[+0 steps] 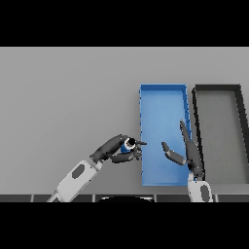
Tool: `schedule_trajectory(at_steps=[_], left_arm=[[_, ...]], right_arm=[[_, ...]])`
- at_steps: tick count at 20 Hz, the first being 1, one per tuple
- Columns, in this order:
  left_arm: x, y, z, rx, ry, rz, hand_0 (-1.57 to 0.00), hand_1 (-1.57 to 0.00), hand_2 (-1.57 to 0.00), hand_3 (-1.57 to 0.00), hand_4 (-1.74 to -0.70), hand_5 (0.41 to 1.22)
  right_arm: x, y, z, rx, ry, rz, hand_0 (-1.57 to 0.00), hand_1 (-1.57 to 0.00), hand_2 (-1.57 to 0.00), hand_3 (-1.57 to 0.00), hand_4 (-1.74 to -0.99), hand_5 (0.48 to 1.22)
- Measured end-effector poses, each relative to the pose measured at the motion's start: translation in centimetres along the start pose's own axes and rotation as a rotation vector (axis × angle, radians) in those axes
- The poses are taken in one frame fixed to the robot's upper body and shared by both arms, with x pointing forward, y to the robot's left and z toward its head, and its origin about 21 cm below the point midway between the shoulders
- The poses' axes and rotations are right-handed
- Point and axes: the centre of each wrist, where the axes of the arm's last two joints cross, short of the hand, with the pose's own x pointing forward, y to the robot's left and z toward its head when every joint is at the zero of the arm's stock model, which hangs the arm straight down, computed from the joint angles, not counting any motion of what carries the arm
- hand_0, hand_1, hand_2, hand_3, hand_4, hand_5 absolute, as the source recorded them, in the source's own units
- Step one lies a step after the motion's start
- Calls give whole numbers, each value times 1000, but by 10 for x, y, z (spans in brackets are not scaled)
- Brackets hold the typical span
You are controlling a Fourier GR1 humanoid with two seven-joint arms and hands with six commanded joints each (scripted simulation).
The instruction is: Pick up the blue pipe and place it into the blue bin.
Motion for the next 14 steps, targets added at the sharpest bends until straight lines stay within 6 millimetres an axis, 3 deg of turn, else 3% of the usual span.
schedule_trajectory(at_steps=[2, 4, 9, 12, 14], left_arm=[[1, 1, 0, 6, 6, 9, -1570, -1570, -1570, -1495, -1741, 1220], [0, 2, -3, 10, 18, -4, -1570, -1570, -1570, -1497, -1741, 1220], [1, 1, 0, -4, 10, -6, -1571, -1571, -1571, -1491, -1741, 1221], [2, 4, 0, -3, 10, -13, -1571, -1571, -1571, -1487, -1741, 1221], [2, 3, -3, -8, 6, -21, -1571, -1571, -1571, -1485, -1741, 1221]], right_arm=[[6, -6, -1, 13, -42, -37, 1, 1, 1, 1, -1196, 622], [16, -12, -4, 84, -117, -157, 1, 1, 1, 1, -1212, 589], [74, -40, -11, 387, -225, -196, 1, 1, 1, 1, -1314, 500], [107, -33, -22, 554, -246, -166, 1, 1, 1, 1, -1306, 502], [118, -20, -29, 641, -229, -140, 1, 1, 1, 1, -1314, 510]])
